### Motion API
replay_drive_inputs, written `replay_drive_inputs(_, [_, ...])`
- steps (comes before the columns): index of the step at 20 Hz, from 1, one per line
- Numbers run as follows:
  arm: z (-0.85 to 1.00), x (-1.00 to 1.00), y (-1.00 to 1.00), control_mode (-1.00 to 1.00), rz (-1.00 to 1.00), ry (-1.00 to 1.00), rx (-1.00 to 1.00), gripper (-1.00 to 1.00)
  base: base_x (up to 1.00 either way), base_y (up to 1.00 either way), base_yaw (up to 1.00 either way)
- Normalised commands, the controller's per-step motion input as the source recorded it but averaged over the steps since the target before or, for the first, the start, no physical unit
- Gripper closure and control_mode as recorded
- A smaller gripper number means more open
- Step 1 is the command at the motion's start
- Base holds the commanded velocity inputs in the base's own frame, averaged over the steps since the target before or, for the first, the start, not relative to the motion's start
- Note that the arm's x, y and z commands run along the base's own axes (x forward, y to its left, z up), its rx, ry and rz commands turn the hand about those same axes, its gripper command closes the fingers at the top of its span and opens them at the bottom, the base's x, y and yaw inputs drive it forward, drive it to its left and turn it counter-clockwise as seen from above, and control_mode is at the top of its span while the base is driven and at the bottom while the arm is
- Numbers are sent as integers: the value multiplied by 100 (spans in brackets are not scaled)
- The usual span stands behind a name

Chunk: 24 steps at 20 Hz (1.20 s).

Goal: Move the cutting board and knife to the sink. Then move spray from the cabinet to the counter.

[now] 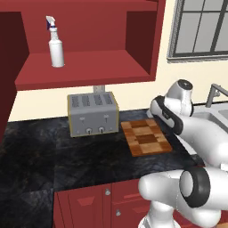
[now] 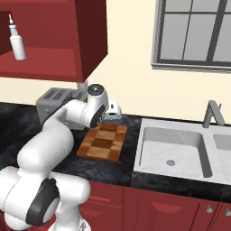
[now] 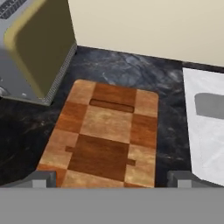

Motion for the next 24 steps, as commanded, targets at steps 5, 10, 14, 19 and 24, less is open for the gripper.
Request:
replay_drive_inputs(5, [-25, 54, -12, -100, -2, -1, 0, -100, 0, 0, 0])
replay_drive_inputs(10, [-34, 46, -3, -100, -1, 0, 0, -100, 0, 0, 0])
replay_drive_inputs(14, [-31, 47, 0, -100, 0, 0, 0, -100, 0, 0, 0])
replay_drive_inputs(19, [-33, 47, 0, -100, 0, 1, 0, -100, 0, 0, 0])
replay_drive_inputs(24, [-31, 45, 0, -100, 0, 0, 0, -100, 0, 0, 0])
